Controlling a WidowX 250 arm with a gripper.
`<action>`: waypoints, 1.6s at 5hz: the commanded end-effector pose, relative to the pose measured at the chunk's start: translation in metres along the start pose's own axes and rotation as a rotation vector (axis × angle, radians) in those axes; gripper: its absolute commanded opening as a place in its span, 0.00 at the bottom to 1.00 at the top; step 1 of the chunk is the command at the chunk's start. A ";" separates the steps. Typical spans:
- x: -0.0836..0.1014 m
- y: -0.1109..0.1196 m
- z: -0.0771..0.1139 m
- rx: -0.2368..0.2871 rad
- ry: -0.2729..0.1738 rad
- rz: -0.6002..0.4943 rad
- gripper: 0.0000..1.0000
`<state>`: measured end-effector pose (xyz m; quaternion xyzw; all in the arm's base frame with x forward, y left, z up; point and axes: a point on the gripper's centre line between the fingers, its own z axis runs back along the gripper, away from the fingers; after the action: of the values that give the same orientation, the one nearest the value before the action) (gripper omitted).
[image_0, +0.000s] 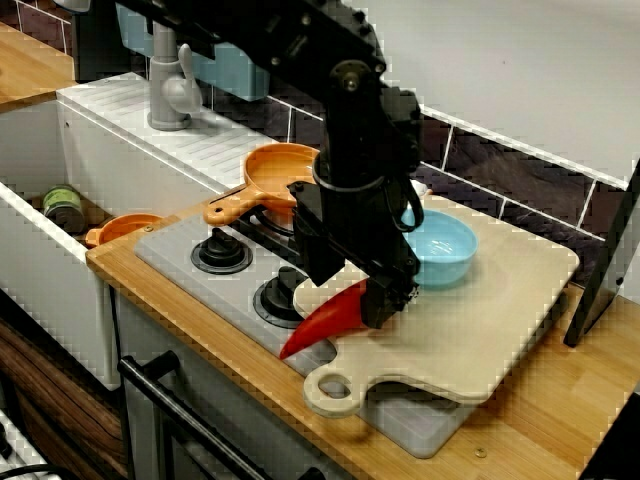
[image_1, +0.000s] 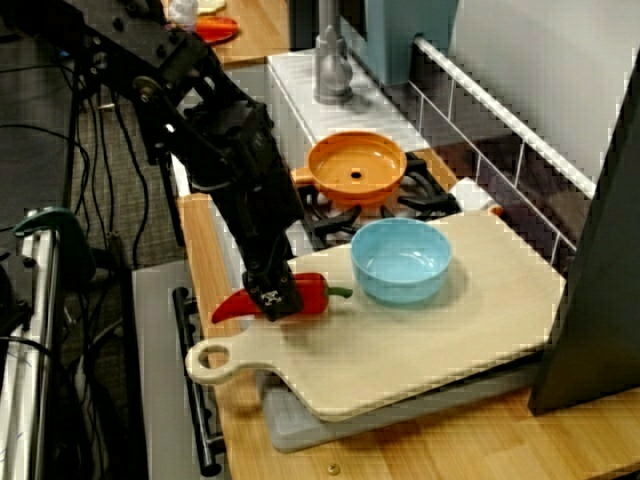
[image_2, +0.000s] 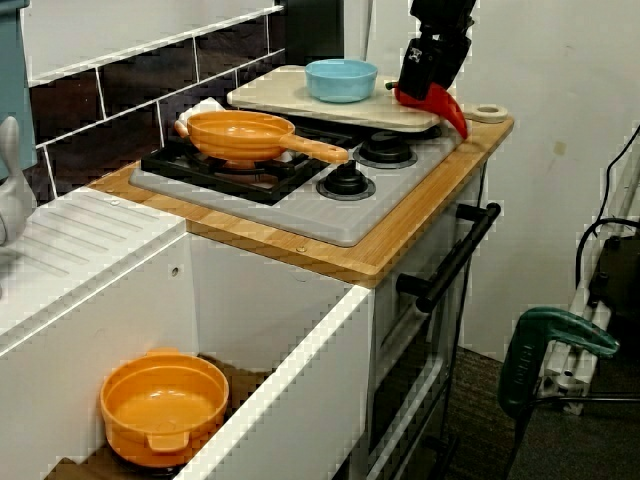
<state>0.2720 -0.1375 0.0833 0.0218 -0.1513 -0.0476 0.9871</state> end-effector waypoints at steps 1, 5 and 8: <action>0.015 0.002 0.009 -0.012 -0.025 0.023 1.00; 0.017 0.007 0.005 -0.002 -0.007 0.045 1.00; 0.013 0.005 -0.008 0.011 0.000 0.060 1.00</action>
<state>0.2849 -0.1374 0.0722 0.0272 -0.1402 -0.0144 0.9896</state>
